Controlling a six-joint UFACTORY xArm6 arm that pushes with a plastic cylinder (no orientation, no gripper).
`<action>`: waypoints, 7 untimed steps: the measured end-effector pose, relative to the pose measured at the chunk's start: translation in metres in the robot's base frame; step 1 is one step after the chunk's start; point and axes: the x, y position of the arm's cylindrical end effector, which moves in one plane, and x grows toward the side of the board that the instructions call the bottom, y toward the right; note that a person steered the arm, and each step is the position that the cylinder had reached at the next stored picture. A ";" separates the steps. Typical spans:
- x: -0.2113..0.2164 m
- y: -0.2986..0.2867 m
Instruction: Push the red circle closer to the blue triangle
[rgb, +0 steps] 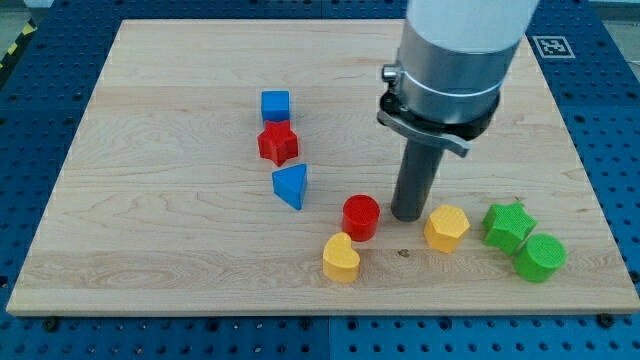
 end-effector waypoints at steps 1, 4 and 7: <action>0.003 -0.013; 0.012 -0.018; 0.036 -0.018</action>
